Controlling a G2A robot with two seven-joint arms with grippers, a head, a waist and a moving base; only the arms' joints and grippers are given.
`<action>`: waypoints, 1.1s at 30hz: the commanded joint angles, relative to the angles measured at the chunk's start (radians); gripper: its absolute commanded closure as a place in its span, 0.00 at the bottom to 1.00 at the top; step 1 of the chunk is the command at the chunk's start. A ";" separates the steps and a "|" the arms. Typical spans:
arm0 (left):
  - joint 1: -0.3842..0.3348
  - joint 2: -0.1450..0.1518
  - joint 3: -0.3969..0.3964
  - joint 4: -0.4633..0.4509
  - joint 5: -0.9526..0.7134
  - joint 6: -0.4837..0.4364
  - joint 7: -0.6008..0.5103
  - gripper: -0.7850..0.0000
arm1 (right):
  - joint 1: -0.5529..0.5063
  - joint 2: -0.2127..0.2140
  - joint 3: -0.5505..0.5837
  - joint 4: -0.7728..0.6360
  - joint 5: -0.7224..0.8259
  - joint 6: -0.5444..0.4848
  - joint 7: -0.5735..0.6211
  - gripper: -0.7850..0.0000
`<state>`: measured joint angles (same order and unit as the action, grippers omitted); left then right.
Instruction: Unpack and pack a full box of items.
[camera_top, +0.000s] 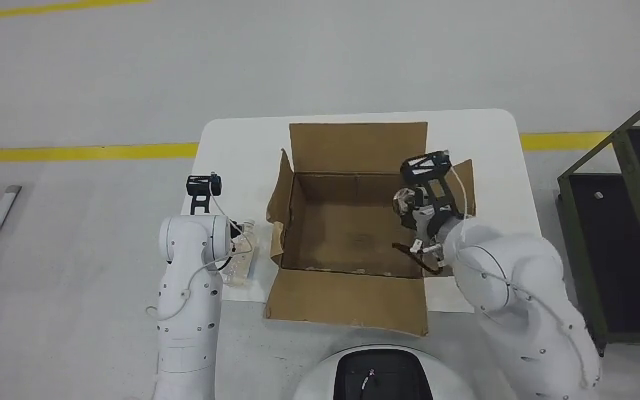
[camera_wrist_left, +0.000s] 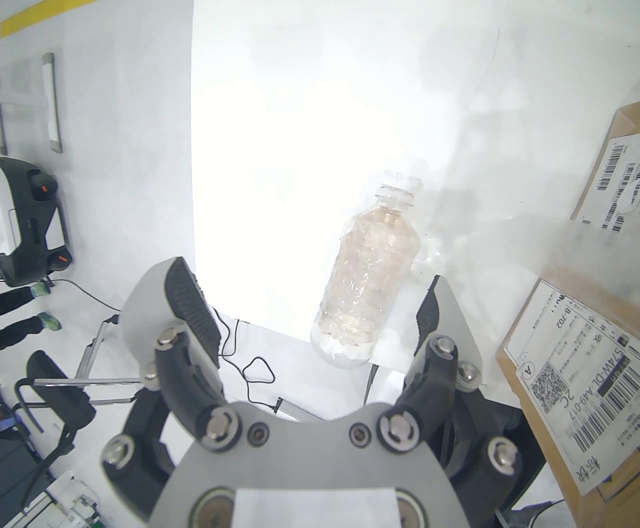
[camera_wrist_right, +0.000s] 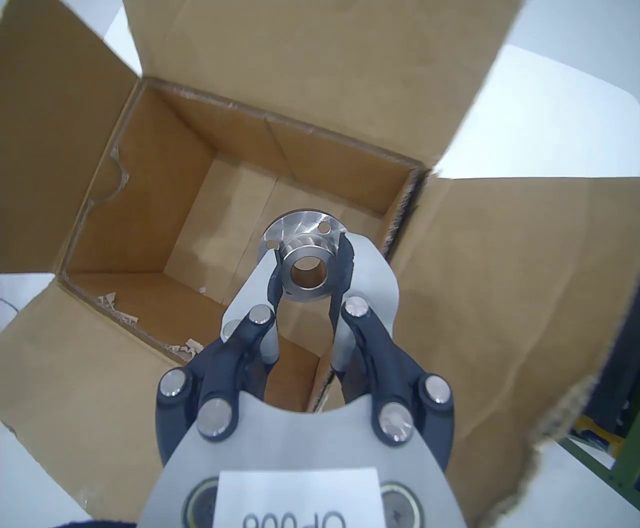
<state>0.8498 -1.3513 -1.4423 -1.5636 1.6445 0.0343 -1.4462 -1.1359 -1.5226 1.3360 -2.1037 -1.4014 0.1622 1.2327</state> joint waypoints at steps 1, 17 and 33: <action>0.000 0.000 0.000 0.000 0.000 0.000 0.000 0.00 | 0.000 0.005 0.084 -0.046 0.024 0.007 -0.013 1.00; 0.000 0.000 0.000 0.000 0.000 0.000 0.000 0.00 | -0.158 0.050 0.554 -0.121 -0.003 -0.078 0.066 1.00; 0.000 0.000 0.000 0.000 0.000 0.000 0.000 0.00 | -0.289 0.059 0.439 -0.082 -0.110 -0.181 0.057 1.00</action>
<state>0.8498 -1.3513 -1.4423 -1.5636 1.6445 0.0343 -1.4462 -1.4249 -1.4633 1.7753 -2.1853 -1.5109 -0.0192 1.2898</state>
